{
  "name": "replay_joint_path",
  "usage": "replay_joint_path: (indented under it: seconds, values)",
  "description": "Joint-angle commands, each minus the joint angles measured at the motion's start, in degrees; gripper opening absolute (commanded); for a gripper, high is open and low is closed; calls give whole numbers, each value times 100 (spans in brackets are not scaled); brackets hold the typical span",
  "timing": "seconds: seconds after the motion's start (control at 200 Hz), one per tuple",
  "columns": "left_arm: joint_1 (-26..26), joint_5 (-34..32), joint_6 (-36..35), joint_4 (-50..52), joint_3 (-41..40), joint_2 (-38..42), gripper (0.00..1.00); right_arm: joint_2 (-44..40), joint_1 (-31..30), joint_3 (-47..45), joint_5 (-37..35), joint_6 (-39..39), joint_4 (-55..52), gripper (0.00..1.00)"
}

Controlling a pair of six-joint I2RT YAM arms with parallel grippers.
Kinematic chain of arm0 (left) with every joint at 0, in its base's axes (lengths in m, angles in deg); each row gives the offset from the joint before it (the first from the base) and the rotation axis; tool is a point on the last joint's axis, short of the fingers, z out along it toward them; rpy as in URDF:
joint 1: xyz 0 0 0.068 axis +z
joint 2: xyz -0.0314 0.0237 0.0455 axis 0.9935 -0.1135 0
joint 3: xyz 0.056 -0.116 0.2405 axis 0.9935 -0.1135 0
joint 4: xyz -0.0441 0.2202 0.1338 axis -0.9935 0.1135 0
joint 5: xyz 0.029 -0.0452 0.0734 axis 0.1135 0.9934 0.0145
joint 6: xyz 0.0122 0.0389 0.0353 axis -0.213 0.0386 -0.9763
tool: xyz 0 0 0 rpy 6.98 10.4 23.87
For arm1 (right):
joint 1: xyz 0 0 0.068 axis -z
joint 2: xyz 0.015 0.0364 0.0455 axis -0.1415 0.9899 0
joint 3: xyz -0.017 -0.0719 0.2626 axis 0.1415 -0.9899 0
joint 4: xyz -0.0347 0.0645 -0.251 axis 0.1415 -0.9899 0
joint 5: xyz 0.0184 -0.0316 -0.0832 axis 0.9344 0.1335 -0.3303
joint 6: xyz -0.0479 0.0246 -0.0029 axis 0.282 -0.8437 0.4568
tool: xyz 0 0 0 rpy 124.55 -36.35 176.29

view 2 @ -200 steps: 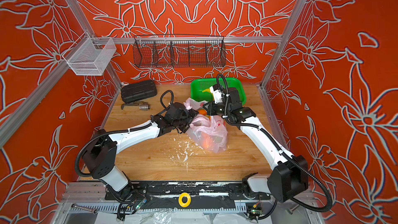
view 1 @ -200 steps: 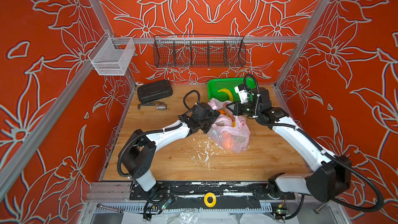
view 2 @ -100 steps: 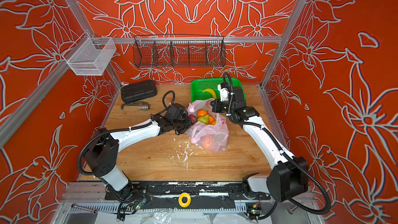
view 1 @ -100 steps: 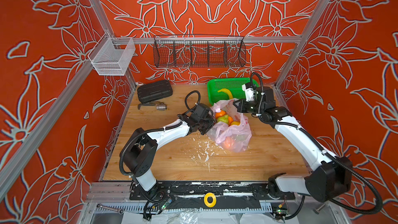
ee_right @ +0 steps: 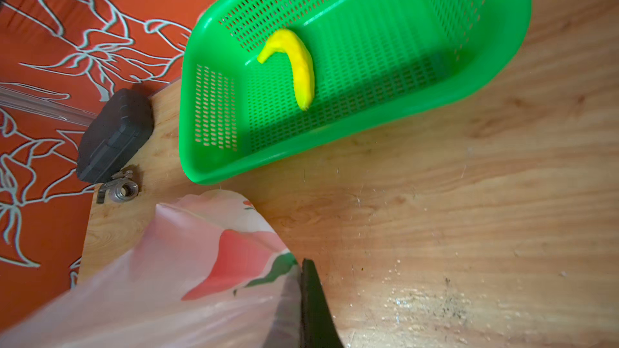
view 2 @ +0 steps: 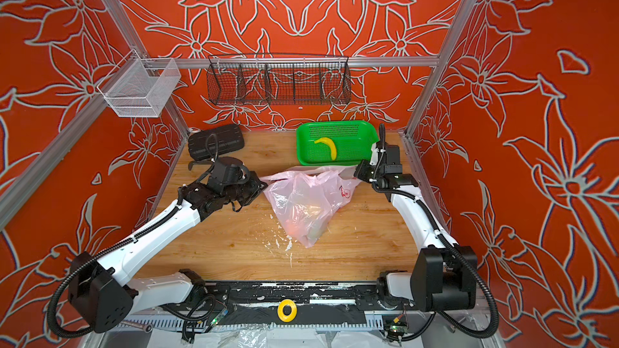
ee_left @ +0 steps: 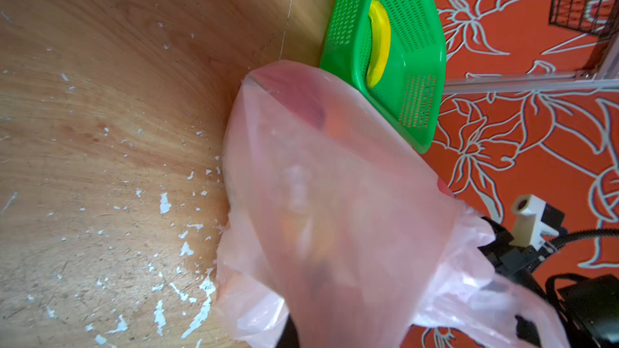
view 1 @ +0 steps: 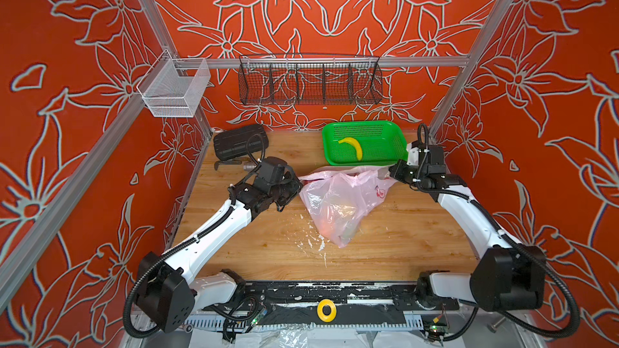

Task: Untie the knot of the plastic bag and take out the fruit
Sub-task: Open the plastic bag at the center of the table.

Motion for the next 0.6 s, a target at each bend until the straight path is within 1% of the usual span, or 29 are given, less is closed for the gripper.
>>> replay_joint_path:
  seconds: [0.0,0.05,0.115,0.135,0.175,0.2,0.24,0.285,0.36,0.44,0.475,0.596]
  values:
    - [47,225,-345,-92,-72,-133,7,-101,73,-97,696,-267,609,10]
    - [46,439,-541,-224,-47,-229,22,-140,61,-140,1048,-216,696,25]
    - [46,605,-962,-413,40,-290,50,-275,51,-121,1088,-64,509,41]
    - [46,623,-1129,-426,90,-292,57,-352,51,-110,1040,-12,437,45]
    - [45,579,-1553,-390,232,-259,68,-504,46,-105,914,79,291,50]
    - [47,503,-1890,-326,344,-221,72,-620,42,-105,843,109,212,54]
    - [45,295,-2403,-189,545,-142,75,-797,29,-105,810,198,132,57]
    - [47,113,-3061,-112,740,-45,76,-1044,-23,-137,835,329,136,60]
    - [45,138,-4170,-61,1052,36,76,-1454,-231,-179,765,607,155,66]
    - [45,377,-5042,-75,1379,-82,78,-1761,-495,-115,696,875,92,70]
    - [46,580,-5388,-37,1560,-191,79,-1846,-626,-61,717,962,51,71]
    - [46,1356,-6620,513,2276,-703,82,-1880,-1107,244,1109,1326,-181,72]
